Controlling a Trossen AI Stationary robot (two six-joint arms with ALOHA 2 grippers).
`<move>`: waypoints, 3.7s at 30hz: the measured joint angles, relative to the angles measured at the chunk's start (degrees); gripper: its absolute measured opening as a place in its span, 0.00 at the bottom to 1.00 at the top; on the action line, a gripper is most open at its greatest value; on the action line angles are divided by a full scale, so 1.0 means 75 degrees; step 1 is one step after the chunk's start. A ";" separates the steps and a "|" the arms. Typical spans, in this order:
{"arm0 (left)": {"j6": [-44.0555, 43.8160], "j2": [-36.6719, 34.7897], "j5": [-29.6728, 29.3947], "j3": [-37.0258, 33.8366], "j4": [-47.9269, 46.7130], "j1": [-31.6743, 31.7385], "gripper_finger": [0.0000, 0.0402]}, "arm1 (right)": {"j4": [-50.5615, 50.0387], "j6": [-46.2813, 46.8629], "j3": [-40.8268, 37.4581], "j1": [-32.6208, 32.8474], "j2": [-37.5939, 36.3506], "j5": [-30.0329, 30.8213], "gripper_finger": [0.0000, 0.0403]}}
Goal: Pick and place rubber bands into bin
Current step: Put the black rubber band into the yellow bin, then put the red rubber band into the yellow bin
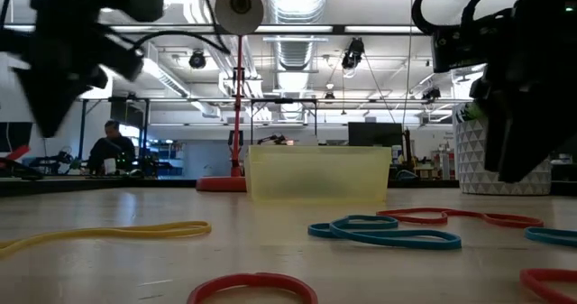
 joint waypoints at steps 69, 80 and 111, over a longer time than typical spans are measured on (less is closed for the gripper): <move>-0.1414 0.0134 -0.2720 0.0656 0.2160 -0.0013 0.00 | 0.0002 -0.1324 -0.0041 -0.0391 0.0016 -0.0425 0.59; 0.2848 0.1442 -0.1573 0.2200 0.8300 0.1520 0.01 | -0.0159 -0.0862 -0.0041 -0.0336 0.0016 -0.0461 0.59; 0.0117 0.1006 -0.1508 0.1795 0.4593 -0.1289 0.56 | 0.1220 -0.2128 -0.0099 0.0234 0.0110 -0.0040 0.59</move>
